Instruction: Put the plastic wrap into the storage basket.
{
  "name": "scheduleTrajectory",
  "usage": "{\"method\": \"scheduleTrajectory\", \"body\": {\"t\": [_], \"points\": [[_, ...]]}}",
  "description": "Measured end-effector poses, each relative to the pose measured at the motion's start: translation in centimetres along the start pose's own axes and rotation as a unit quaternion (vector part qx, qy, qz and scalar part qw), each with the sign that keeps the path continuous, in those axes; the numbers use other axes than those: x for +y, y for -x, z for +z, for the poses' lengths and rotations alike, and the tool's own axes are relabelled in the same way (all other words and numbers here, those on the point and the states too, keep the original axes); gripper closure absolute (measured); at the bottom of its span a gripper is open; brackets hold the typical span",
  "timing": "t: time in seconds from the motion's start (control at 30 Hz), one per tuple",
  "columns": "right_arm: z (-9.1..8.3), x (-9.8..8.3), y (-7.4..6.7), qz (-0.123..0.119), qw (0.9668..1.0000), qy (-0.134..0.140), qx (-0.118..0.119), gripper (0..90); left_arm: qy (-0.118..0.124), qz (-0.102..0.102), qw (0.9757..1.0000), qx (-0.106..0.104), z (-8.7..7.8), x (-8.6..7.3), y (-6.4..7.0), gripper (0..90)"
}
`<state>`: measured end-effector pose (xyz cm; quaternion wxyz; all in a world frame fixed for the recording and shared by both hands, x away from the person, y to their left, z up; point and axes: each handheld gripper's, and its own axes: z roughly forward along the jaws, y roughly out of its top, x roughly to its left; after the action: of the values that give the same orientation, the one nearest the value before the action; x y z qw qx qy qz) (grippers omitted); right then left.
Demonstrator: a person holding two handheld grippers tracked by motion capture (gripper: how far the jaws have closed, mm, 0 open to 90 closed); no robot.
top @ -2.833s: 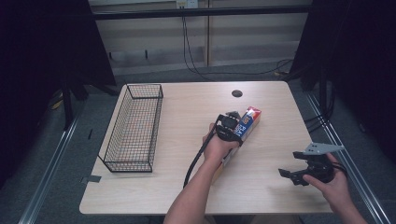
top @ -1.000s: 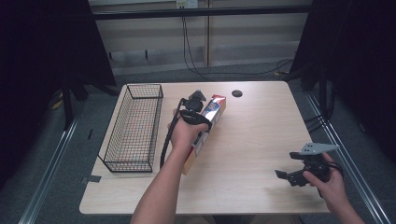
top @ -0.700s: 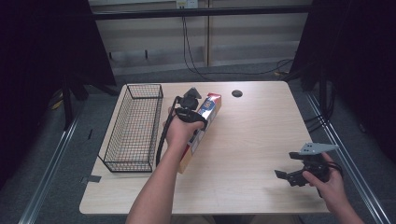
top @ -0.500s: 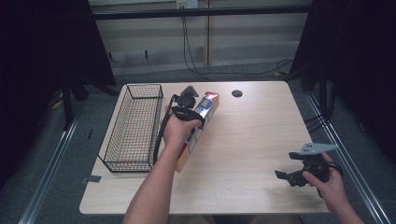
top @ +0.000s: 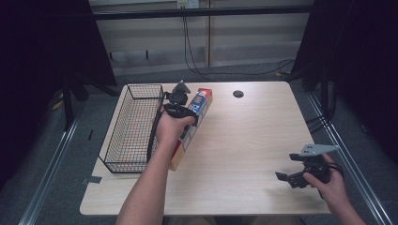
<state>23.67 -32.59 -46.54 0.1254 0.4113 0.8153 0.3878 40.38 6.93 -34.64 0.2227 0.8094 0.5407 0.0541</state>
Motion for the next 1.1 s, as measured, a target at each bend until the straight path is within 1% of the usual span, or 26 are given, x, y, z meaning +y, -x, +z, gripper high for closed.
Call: {"method": "scheduleTrajectory", "body": {"t": [0.07, 0.1, 0.13, 0.17, 0.2, 0.3, 0.33, 0.37, 0.47, 0.57, 0.6, 0.63, 0.73, 0.8, 0.93, 1.1], "points": [[0.0, 0.0, 0.0, -0.003, 1.0000, 0.001, -0.001, 2.5, 0.001, 0.001, 1.0000, 0.003, -0.2, 0.0, -0.2, 43.4], [0.0, 0.0, 0.0, -0.003, 1.0000, 0.001, -0.001, 2.5, 0.006, -0.009, 0.9999, 0.002, -0.3, 0.0, -0.3, 43.4], [0.0, 0.0, 0.0, -0.003, 1.0000, 0.000, -0.001, 2.5, 0.004, -0.004, 1.0000, 0.002, -0.5, 0.0, -0.5, 43.4], [0.1, 0.0, -0.1, -0.004, 1.0000, -0.001, 0.000, 2.5, 0.009, -0.012, 0.9999, 0.001, -0.5, -0.1, -0.6, 43.4], [0.1, 0.0, -0.1, -0.005, 1.0000, -0.002, 0.000, 2.5, 0.004, -0.007, 1.0000, 0.002, -0.7, 0.0, -0.8, 43.4], [0.1, 0.0, -0.1, -0.006, 1.0000, -0.003, 0.000, 2.5, 0.009, -0.014, 0.9999, 0.003, -0.9, -0.1, -1.1, 43.4], [0.1, 0.0, -0.1, -0.006, 1.0000, -0.002, 0.000, 2.5, 0.008, -0.013, 0.9999, 0.005, -1.0, -0.2, -1.3, 43.4], [0.1, 0.0, -0.1, -0.006, 1.0000, -0.002, -0.001, 2.5, 0.009, -0.019, 0.9998, 0.004, -1.0, -0.2, -1.4, 43.4], [0.1, 0.0, -0.1, -0.006, 1.0000, -0.003, -0.001, 2.5, 0.008, -0.019, 0.9997, 0.009, -1.3, -0.3, -1.8, 43.4], [0.1, 0.0, -0.1, -0.006, 1.0000, -0.002, -0.001, 2.5, 0.011, -0.027, 0.9995, 0.005, -1.5, -0.3, -2.2, 43.4], [0.1, 0.0, -0.1, -0.006, 1.0000, -0.002, -0.001, 2.5, 0.009, -0.024, 0.9996, 0.006, -1.6, -0.4, -2.4, 43.4], [0.1, 0.0, -0.1, -0.006, 1.0000, -0.002, -0.001, 2.5, 0.009, -0.028, 0.9995, 0.008, -1.7, -0.3, -2.4, 43.4], [0.1, 0.0, -0.2, -0.006, 1.0000, -0.002, -0.001, 2.5, 0.007, -0.028, 0.9995, 0.012, -2.0, -0.3, -2.6, 43.5], [0.1, 0.0, -0.2, -0.006, 1.0000, -0.002, -0.001, 2.5, 0.008, -0.032, 0.9994, 0.013, -2.1, -0.3, -2.8, 43.5], [0.0, 0.0, -0.2, -0.002, 1.0000, -0.001, -0.003, 2.5, 0.006, -0.033, 0.9992, 0.020, -2.5, -0.3, -3.2, 43.6], [0.0, 0.0, -0.2, -0.004, 1.0000, -0.001, -0.002, 2.5, 0.006, -0.039, 0.9989, 0.023, -3.1, -0.4, -3.8, 43.6]]}}
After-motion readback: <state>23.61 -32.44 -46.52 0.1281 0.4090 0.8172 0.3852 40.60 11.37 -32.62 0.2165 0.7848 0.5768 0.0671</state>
